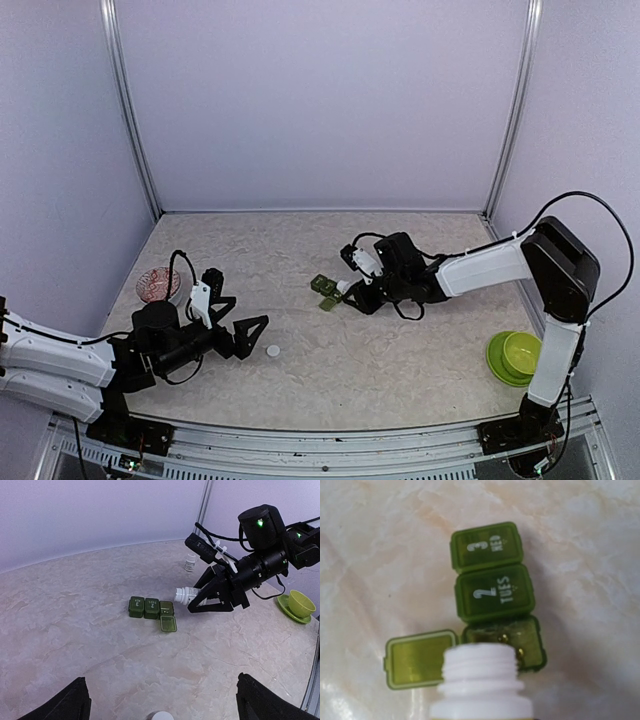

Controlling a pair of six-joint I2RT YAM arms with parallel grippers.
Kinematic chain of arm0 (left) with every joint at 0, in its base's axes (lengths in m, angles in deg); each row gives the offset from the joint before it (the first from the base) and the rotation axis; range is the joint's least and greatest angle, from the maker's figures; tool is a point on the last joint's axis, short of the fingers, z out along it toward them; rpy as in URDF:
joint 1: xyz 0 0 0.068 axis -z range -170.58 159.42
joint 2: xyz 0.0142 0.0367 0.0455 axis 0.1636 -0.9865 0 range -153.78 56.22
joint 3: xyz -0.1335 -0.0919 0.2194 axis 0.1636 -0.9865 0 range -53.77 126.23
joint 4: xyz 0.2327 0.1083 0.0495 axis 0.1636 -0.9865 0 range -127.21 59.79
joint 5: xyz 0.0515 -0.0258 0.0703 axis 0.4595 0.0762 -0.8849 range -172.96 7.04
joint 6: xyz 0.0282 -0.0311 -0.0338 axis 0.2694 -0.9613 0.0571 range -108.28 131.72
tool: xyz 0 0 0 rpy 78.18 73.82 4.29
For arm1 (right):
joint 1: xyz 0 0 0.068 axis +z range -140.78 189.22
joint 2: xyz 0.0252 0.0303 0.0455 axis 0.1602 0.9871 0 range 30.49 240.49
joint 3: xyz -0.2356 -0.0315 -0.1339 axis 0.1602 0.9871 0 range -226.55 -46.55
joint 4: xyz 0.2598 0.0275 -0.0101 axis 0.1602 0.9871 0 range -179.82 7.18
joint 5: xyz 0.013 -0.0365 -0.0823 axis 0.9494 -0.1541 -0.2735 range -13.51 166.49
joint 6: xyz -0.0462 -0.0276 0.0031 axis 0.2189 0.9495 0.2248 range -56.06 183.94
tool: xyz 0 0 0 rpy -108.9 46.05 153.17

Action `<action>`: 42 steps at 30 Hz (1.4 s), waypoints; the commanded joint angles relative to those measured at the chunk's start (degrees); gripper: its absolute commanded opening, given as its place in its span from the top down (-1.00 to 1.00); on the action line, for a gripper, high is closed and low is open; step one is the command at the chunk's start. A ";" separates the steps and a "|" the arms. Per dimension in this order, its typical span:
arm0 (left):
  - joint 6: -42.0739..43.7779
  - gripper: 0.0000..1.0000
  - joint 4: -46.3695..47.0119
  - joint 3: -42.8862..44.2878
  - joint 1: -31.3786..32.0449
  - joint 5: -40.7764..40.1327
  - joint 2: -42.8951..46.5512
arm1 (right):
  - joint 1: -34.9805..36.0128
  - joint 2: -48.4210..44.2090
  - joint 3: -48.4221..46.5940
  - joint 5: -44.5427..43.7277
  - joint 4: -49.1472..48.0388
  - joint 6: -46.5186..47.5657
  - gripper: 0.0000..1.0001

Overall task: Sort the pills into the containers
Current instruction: Pour the pill into the compartment of the pill container.

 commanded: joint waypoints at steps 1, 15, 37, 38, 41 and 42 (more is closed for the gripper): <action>-0.24 -0.98 1.49 -0.38 -0.38 0.56 -0.32 | -0.41 -1.77 2.17 0.77 -7.03 -0.74 0.78; -0.30 -0.98 1.33 -0.32 -0.40 0.47 -0.45 | -0.46 -2.35 10.45 1.54 -20.79 -0.73 0.78; 0.70 -0.98 0.83 -0.08 -0.55 -0.52 -1.10 | 3.55 -21.13 29.08 -1.84 -56.99 4.29 0.80; 0.80 -0.98 0.83 -0.04 -0.64 -0.50 -1.24 | 4.54 -23.13 30.27 -2.66 -58.26 5.73 0.80; 1.01 -0.98 1.11 -0.18 -0.70 -0.52 -1.75 | 8.10 -29.28 33.45 -5.68 -61.25 10.52 0.81; 1.06 -0.98 1.42 -0.30 -0.77 -0.48 -2.01 | 8.82 -30.74 34.42 -6.59 -62.46 11.21 0.81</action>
